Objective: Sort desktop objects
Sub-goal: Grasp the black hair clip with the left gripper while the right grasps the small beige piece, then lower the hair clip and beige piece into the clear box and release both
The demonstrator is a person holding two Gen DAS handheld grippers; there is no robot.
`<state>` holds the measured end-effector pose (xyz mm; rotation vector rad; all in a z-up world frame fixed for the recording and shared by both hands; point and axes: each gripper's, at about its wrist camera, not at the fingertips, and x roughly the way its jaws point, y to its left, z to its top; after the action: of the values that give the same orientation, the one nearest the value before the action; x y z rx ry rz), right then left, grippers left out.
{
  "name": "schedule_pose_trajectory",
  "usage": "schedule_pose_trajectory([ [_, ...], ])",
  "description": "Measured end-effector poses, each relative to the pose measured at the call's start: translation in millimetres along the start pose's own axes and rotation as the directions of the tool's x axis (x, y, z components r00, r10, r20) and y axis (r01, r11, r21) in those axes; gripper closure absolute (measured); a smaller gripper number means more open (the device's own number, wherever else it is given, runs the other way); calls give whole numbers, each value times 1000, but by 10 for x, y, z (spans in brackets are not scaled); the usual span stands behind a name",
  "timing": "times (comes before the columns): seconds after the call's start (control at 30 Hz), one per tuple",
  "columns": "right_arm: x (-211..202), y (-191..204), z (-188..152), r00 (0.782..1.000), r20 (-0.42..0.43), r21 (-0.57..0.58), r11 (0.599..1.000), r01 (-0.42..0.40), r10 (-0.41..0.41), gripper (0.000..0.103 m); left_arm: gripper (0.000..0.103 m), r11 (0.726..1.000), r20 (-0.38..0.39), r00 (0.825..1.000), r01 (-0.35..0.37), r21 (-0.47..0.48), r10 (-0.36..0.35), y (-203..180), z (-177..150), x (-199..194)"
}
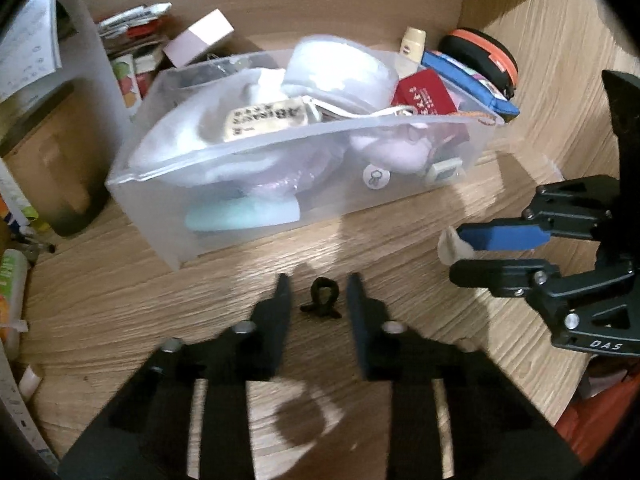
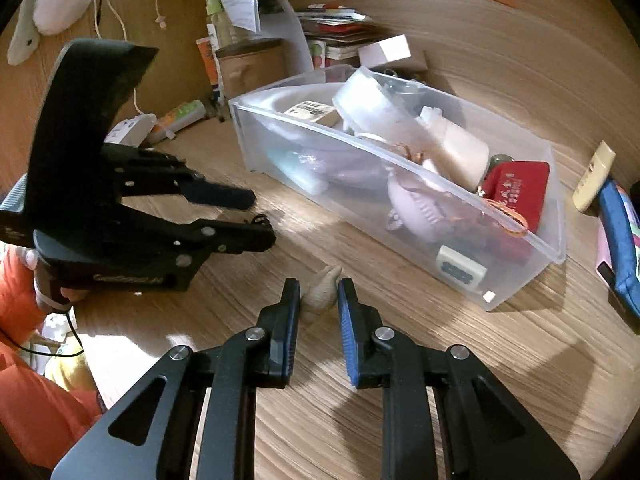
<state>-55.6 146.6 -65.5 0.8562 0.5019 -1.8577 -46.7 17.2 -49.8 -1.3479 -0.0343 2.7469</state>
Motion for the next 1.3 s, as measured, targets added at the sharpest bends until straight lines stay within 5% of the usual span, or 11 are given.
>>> schedule_pose_trajectory([
  [0.8, -500, -274, 306, 986, 151, 49, 996, 70, -77, 85, 84, 998, 184, 981, -57, 7, 55, -27, 249, -531],
  [1.3, -506, -420, 450, 978, 171, 41, 993, 114, -120, 85, 84, 994, 246, 963, -102, -43, 110, 195, 487, -612],
])
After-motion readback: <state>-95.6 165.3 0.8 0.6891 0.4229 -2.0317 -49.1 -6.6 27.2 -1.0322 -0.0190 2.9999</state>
